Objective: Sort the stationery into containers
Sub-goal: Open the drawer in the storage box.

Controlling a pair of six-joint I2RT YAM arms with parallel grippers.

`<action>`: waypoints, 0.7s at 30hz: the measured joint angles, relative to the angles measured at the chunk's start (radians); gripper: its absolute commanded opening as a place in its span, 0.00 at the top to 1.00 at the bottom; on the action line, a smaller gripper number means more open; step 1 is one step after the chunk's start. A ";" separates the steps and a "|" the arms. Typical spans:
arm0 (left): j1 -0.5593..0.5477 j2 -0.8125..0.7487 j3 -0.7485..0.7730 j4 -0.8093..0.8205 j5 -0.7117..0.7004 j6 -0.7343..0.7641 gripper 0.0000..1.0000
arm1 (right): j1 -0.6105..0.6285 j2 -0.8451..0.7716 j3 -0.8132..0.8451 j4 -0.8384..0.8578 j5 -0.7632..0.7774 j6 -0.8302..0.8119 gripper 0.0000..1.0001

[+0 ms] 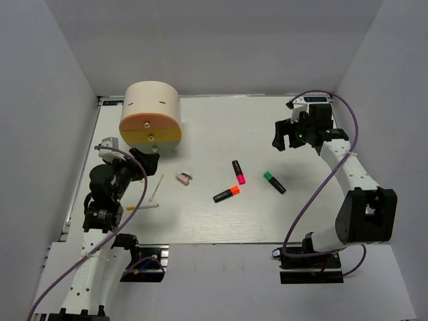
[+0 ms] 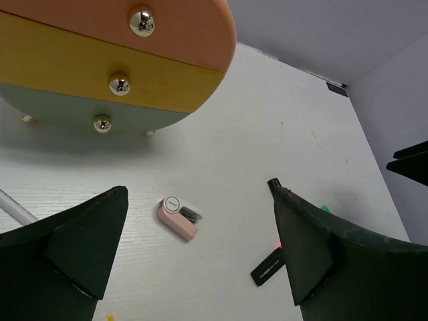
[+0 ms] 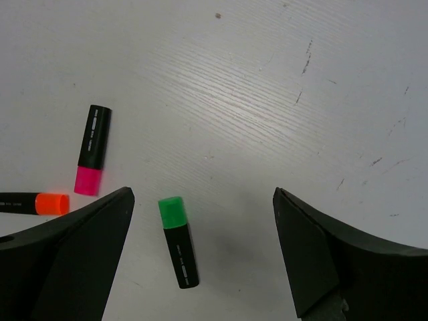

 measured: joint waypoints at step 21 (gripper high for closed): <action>-0.004 0.269 0.018 0.060 -0.034 -0.074 0.44 | -0.001 -0.011 -0.010 -0.174 -0.148 -0.299 0.62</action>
